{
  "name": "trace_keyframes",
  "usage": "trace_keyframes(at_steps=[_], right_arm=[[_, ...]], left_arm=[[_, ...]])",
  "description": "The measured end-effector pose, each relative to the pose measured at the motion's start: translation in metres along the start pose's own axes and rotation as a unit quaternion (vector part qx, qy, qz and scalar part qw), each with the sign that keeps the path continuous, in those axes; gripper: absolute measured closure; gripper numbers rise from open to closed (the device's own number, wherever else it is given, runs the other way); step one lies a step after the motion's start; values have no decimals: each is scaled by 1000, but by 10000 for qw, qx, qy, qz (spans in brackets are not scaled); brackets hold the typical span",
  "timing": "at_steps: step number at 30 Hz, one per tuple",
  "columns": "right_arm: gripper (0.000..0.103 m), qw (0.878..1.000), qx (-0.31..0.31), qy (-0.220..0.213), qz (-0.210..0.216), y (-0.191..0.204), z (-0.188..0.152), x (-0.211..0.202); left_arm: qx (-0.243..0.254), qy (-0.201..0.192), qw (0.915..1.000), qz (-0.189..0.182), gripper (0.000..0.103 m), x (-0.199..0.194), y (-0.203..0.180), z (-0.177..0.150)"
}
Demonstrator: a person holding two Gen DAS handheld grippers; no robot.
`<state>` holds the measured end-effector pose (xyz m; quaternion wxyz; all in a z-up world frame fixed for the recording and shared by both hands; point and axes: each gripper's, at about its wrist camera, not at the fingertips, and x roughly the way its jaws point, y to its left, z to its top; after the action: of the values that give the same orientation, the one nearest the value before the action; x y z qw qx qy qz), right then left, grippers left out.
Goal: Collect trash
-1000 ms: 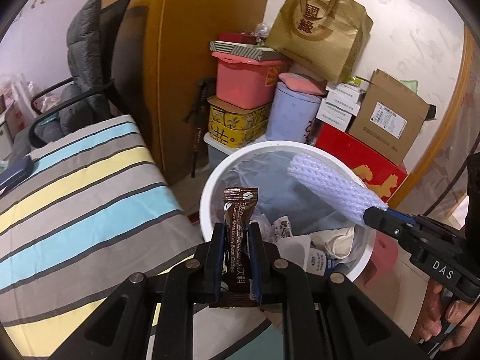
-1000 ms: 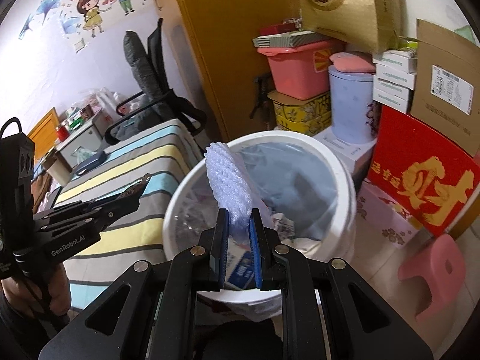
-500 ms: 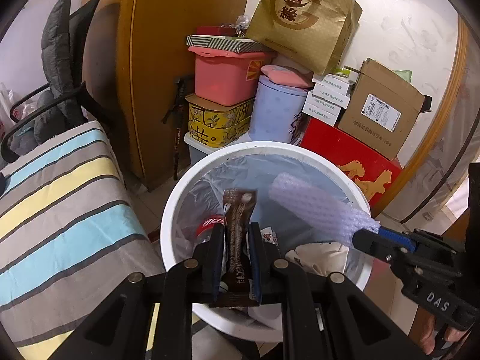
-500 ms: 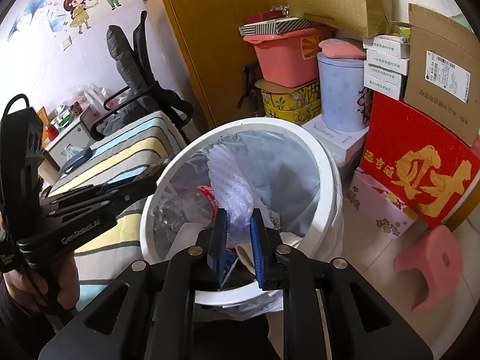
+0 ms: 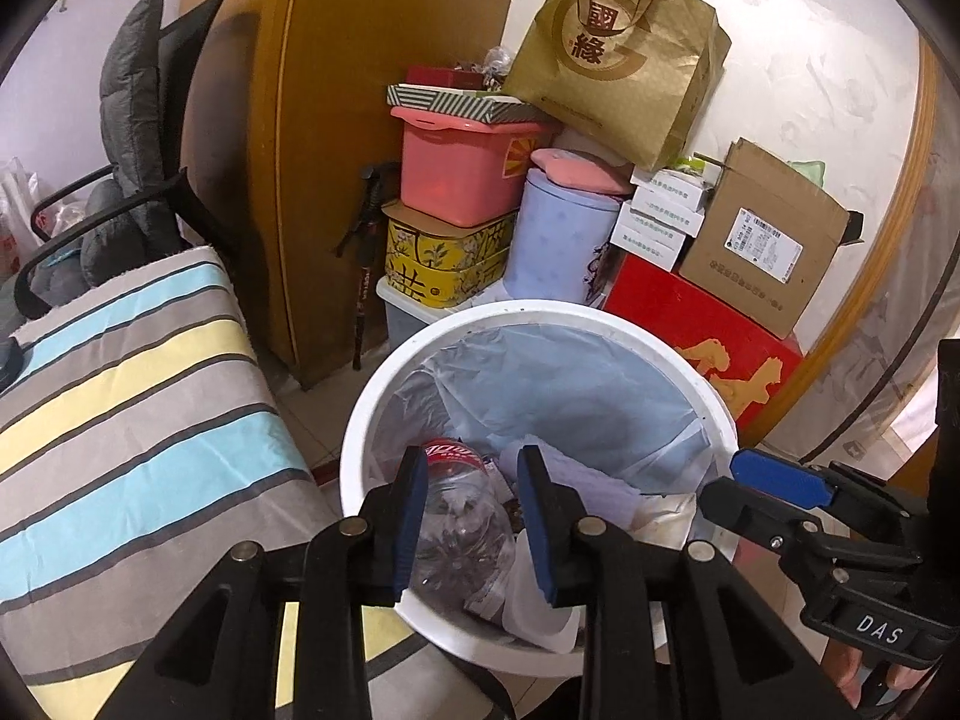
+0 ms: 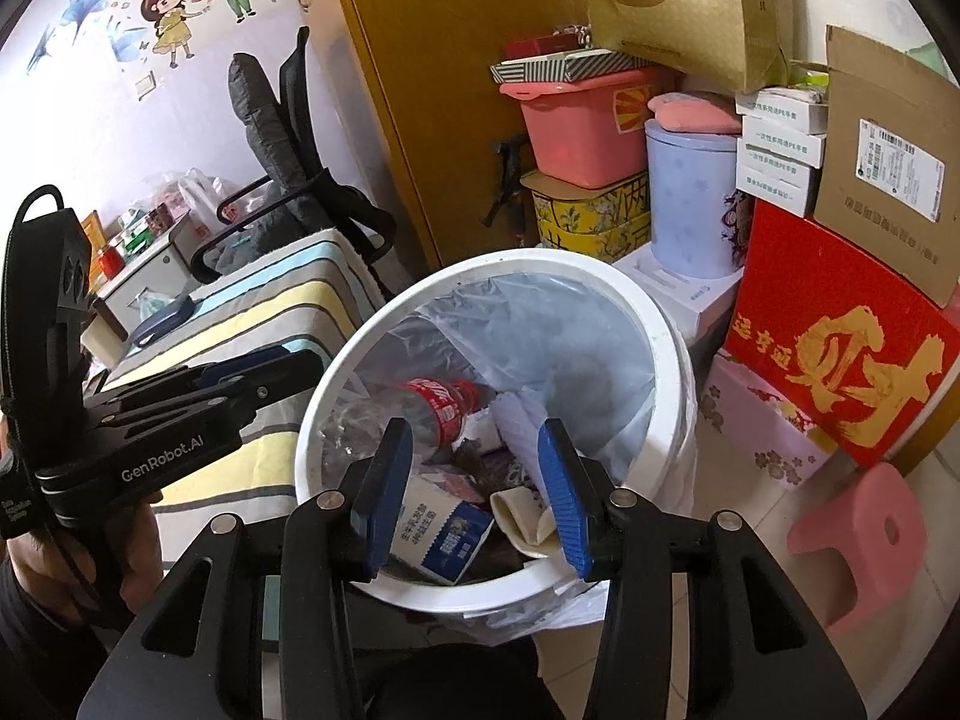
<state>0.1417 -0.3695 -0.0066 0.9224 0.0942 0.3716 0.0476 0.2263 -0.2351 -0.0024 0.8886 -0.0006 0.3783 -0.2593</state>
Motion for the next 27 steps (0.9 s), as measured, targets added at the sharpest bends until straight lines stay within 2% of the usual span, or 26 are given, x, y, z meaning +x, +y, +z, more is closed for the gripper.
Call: trace_keyframes(at_steps=[15,27], right_arm=[[57,9988,-329,-167,311,36,-8,-18],[57,9942,-781,-216,705,72,-27,-30]], left_arm=[[-221,-264,9988,340,70,-59,19,-25],[-474,-420,9933,964,68,-116,47,-72]])
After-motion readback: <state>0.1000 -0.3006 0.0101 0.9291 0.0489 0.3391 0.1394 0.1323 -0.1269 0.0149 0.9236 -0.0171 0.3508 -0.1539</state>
